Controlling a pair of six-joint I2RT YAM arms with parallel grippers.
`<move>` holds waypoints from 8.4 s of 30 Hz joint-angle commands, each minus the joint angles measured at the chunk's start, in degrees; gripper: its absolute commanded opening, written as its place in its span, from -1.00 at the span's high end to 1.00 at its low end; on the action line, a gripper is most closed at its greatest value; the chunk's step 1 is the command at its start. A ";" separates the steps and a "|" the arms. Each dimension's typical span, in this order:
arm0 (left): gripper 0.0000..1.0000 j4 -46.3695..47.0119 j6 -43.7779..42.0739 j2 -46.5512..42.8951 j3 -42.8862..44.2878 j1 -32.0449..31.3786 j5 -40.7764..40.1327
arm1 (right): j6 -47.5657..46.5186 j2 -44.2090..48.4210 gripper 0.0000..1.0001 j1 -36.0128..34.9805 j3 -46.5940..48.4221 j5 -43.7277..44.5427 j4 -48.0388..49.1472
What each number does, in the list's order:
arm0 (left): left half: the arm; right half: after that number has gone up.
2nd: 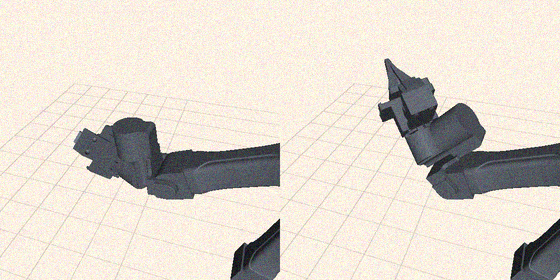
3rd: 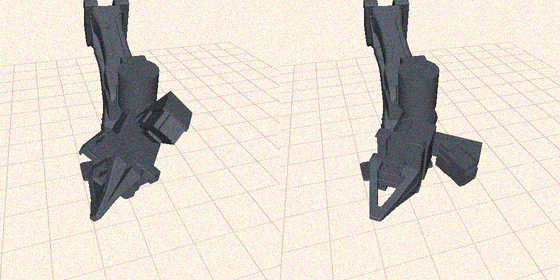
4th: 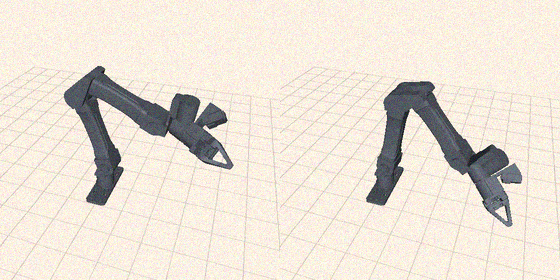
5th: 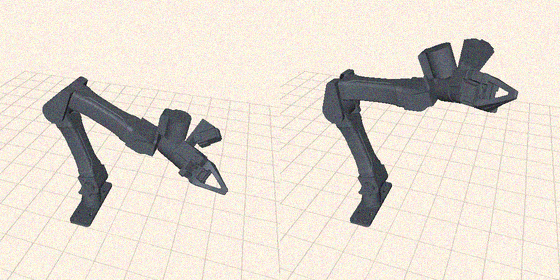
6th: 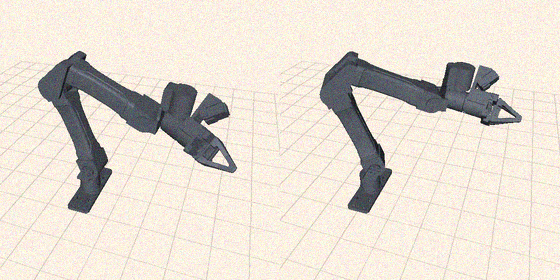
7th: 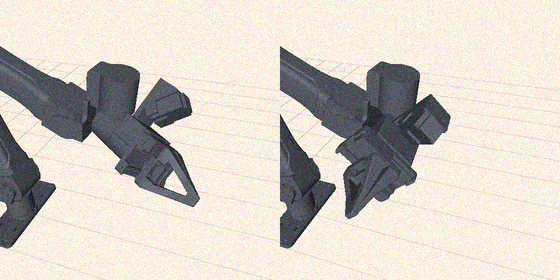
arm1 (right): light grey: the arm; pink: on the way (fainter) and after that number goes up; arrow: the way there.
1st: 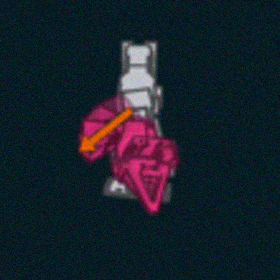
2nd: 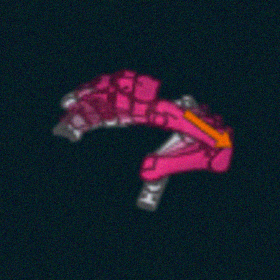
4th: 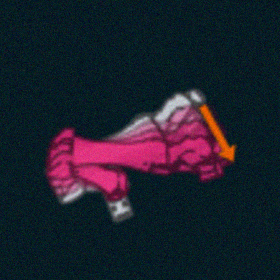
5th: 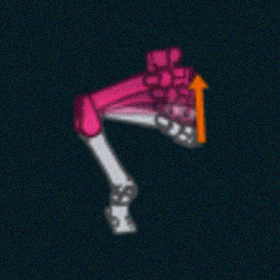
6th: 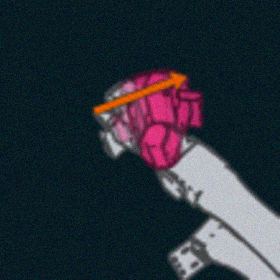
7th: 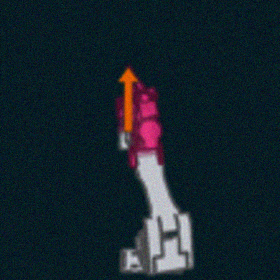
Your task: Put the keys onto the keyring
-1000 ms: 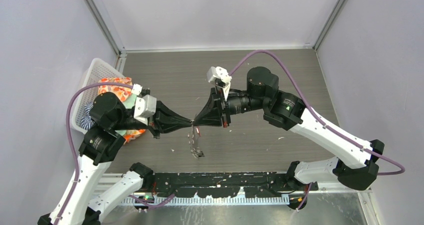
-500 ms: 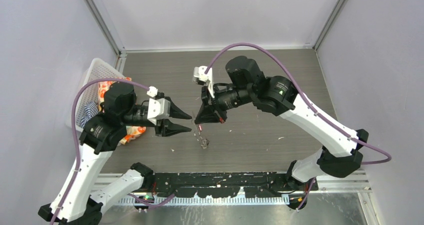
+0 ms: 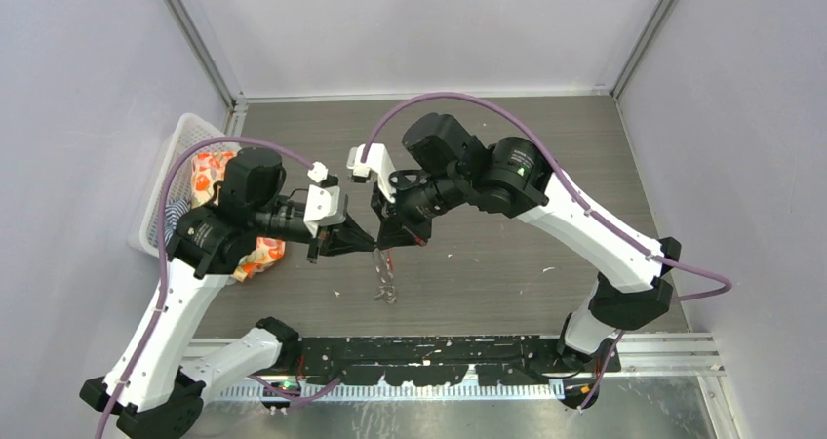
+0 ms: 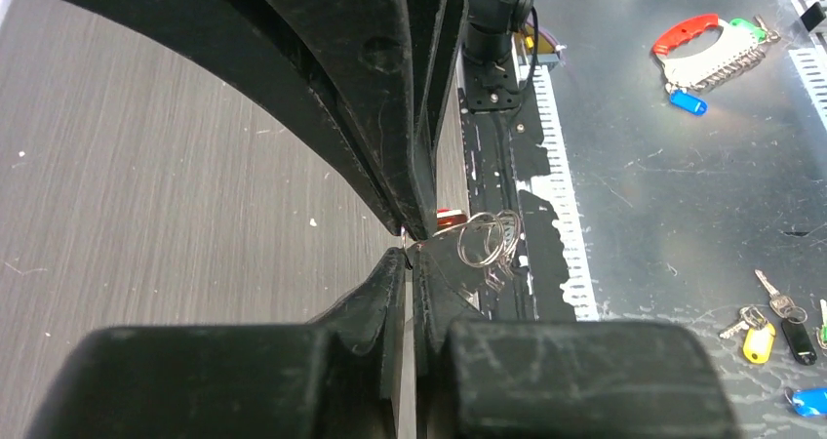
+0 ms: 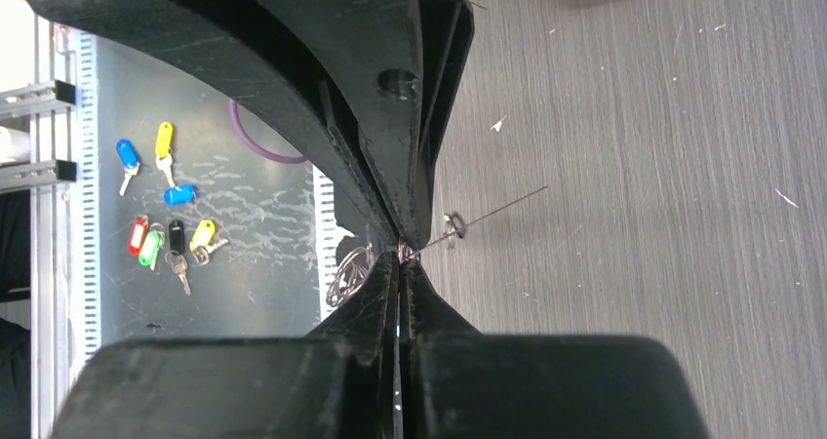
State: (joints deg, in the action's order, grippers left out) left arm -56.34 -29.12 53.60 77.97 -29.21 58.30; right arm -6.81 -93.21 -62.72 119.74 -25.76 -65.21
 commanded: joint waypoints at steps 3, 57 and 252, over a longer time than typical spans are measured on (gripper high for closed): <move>0.85 -1.73 -2.67 -0.40 2.67 -0.65 0.39 | -0.93 -2.20 0.98 -2.14 5.52 4.92 -3.79; 0.99 2.70 3.04 -2.75 -0.84 -1.35 -3.41 | 3.37 5.27 0.98 -4.16 -4.93 2.19 13.40; 0.99 46.92 38.24 -8.87 -11.68 -4.30 -7.59 | 28.54 34.55 0.98 7.70 -46.96 -1.62 54.13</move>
State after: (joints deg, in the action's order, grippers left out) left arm -14.74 8.60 45.36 65.17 -33.36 51.35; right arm 21.30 -59.29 -55.27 71.70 -27.11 -11.79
